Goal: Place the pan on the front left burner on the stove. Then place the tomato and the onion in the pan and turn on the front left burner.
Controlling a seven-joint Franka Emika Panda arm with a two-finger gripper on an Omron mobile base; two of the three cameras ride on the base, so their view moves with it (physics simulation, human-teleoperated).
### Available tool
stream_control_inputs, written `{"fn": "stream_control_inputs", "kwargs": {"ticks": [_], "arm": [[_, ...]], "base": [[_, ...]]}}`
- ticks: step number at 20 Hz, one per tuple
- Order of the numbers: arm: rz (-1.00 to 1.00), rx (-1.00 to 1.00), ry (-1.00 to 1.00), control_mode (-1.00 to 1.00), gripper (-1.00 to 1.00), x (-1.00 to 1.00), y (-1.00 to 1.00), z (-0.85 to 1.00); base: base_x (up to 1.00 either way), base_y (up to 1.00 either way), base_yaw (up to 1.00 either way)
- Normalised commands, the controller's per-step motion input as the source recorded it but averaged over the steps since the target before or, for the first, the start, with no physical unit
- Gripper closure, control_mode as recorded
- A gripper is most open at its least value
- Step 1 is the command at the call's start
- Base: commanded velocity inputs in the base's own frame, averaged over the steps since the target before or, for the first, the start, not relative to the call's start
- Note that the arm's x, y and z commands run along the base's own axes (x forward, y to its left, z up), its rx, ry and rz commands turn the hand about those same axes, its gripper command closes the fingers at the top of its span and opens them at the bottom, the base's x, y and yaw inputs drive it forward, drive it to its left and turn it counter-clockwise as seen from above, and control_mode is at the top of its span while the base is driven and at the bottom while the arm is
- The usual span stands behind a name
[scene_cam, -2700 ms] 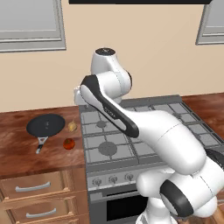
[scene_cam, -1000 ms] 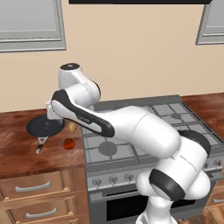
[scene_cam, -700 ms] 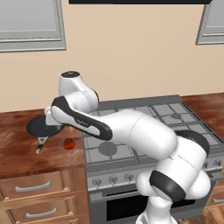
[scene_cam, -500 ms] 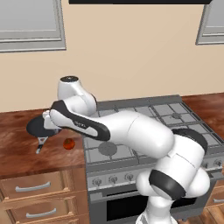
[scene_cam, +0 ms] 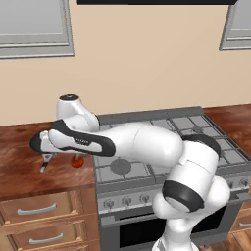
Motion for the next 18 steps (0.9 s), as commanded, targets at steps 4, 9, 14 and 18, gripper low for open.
{"fn": "stream_control_inputs", "kwargs": {"ticks": [4, 9, 14, 18], "arm": [[-0.08, 0.0, 0.07, -1.0, -1.0, 0.06, 0.28, -0.12], [-0.09, 0.0, 0.03, -1.0, -1.0, 0.11, 0.24, -0.11], [-0.07, 0.0, 0.0, -1.0, -1.0, 0.21, 0.19, -0.13], [-0.03, 0.0, 0.0, -1.0, -1.0, 0.26, 0.13, -0.13]], "base": [[0.0, 0.0, 0.0], [0.0, 0.0, 0.0], [0.0, 0.0, 0.0], [0.0, 0.0, 0.0]]}}
